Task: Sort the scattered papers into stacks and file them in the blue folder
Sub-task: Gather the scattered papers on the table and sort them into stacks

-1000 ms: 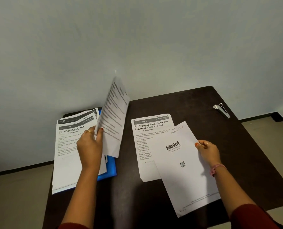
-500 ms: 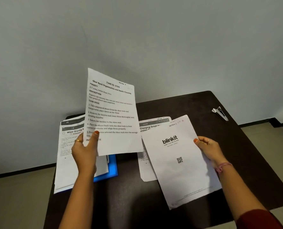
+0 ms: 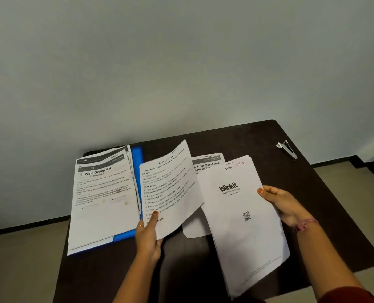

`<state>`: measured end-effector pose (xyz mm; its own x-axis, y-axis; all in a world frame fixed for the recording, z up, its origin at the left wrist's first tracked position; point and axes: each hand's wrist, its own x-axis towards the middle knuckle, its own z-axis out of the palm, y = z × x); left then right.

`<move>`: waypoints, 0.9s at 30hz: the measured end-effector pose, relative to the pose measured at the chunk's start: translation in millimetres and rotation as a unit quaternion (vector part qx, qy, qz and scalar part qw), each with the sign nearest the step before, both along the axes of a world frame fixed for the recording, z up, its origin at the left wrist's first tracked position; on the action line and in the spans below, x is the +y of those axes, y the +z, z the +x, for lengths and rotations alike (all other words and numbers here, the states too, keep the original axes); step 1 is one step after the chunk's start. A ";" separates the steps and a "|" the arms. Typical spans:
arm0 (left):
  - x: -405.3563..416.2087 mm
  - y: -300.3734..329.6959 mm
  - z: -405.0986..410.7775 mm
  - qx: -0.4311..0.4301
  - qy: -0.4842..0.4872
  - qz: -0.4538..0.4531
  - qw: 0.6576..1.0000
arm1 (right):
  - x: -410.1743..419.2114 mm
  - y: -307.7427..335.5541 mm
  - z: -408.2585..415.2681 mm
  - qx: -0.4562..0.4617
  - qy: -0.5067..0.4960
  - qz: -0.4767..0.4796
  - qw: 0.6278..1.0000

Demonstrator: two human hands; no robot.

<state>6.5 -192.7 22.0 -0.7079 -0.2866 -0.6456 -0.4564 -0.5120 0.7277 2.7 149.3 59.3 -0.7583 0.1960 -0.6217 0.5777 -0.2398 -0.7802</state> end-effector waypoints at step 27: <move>25.2 -44.9 57.5 -0.086 -0.232 -0.103 0.963 | -57.4 -50.7 -3.8 -0.067 -0.053 0.056 0.995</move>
